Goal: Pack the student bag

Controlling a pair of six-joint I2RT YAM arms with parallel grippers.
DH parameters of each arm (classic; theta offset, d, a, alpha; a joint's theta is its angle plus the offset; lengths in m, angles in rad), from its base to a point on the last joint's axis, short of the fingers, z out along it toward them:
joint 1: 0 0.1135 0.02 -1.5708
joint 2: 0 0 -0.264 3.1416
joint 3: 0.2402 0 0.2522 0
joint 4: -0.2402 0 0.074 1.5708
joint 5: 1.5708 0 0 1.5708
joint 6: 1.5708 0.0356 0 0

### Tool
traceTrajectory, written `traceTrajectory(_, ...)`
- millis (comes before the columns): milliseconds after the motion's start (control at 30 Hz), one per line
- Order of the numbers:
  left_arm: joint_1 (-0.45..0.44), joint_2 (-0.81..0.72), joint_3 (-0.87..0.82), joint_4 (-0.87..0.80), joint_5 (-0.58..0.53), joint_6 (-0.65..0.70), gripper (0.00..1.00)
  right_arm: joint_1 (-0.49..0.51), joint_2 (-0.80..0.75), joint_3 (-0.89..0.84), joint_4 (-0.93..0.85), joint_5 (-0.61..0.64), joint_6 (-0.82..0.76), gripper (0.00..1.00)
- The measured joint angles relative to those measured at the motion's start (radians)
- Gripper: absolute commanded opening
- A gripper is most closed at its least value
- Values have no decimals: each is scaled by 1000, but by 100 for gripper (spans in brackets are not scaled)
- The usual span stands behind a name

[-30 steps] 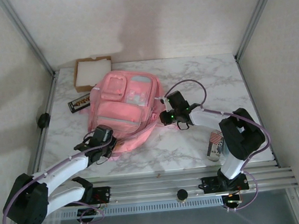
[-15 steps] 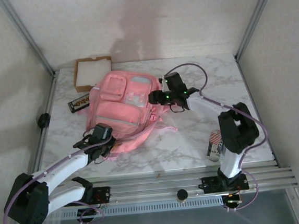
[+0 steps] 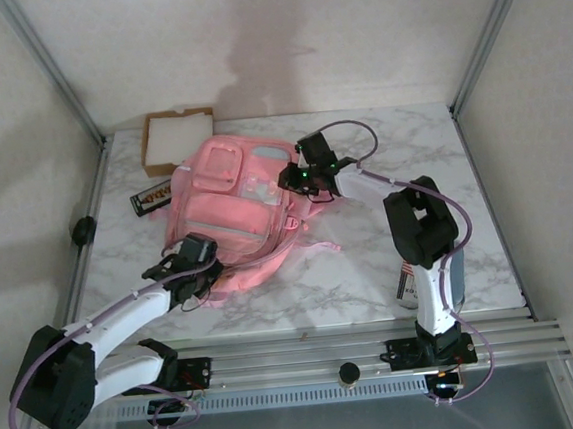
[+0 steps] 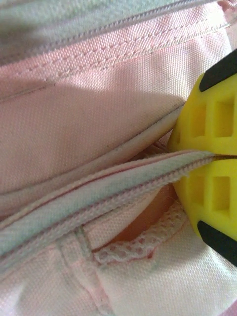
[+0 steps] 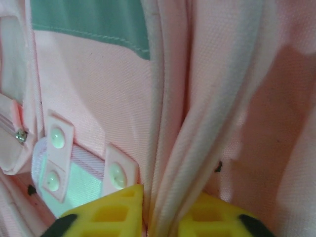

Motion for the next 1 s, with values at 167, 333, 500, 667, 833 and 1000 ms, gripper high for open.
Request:
traceTrajectory(167, -1, 73, 74, -40, -1, 98, 0, -33, -104, -155, 117, -34, 49, 0)
traceTrajectory(333, -2, 207, 221, -77, -18, 248, 1, -83, -299, -361, 137, -8, 124, 0)
traceTrajectory(500, 24, 357, 414, -40, -48, 405, 20, -121, -472, -574, 222, 81, 283, 0)
traceTrajectory(667, 45, 294, 431, 40, -46, 428, 53, -101, -528, -654, 298, 146, 406, 0)
traceTrajectory(833, -43, 129, 432, 28, -40, 347, 62, -72, -559, -689, 333, 164, 488, 0)
traceTrajectory(1000, -272, 127, 432, 51, -12, 203, 62, -52, -568, -695, 340, 189, 538, 0)
